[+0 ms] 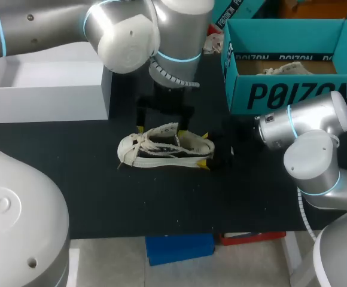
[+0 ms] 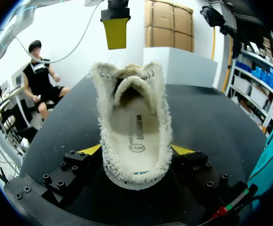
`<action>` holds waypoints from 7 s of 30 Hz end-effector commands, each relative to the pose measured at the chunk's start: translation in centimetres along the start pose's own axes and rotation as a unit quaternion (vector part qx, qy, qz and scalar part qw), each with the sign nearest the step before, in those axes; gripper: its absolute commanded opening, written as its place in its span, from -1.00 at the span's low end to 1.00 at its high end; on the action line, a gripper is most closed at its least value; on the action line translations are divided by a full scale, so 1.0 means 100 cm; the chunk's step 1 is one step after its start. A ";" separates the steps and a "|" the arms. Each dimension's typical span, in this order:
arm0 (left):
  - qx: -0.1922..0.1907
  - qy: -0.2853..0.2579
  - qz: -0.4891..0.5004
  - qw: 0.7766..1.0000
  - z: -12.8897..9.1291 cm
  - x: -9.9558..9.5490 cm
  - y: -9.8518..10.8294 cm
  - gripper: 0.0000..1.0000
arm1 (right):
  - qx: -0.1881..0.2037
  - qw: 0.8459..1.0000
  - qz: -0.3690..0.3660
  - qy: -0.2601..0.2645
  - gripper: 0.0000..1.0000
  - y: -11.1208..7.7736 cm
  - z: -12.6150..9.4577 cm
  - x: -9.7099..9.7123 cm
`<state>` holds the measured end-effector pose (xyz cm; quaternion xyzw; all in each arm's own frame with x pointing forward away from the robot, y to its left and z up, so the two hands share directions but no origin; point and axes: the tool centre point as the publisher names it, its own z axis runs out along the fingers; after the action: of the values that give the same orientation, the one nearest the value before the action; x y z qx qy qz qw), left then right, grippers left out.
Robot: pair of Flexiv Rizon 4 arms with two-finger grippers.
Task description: Take the shoe out of the shoebox, open the shoe tongue, remove and reinsert the insole, then place the shoe into the shoebox
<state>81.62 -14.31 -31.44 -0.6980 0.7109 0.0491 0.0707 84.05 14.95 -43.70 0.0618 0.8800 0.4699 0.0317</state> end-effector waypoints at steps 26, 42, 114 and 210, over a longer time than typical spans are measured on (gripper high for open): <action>-0.019 -0.165 0.057 0.984 0.052 0.037 -0.016 0.84 | 0.001 1.000 0.001 -0.001 -1.00 -0.001 0.004 0.000; -0.010 -0.173 0.045 0.984 0.055 0.005 -0.016 -1.00 | 0.001 1.000 0.001 -0.001 -1.00 -0.001 0.004 0.000; 0.055 -0.069 -0.085 0.992 0.070 -0.121 0.000 1.00 | 0.001 1.000 0.001 -0.001 -1.00 -0.001 0.004 0.000; -0.017 0.290 0.700 0.652 0.076 0.043 -0.006 -1.00 | 0.001 1.000 0.001 -0.001 -1.00 -0.001 0.004 0.000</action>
<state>82.63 -17.02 -39.07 0.0248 0.9716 -0.1094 -0.2083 84.02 15.22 -43.72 0.0616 0.8800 0.4700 0.0318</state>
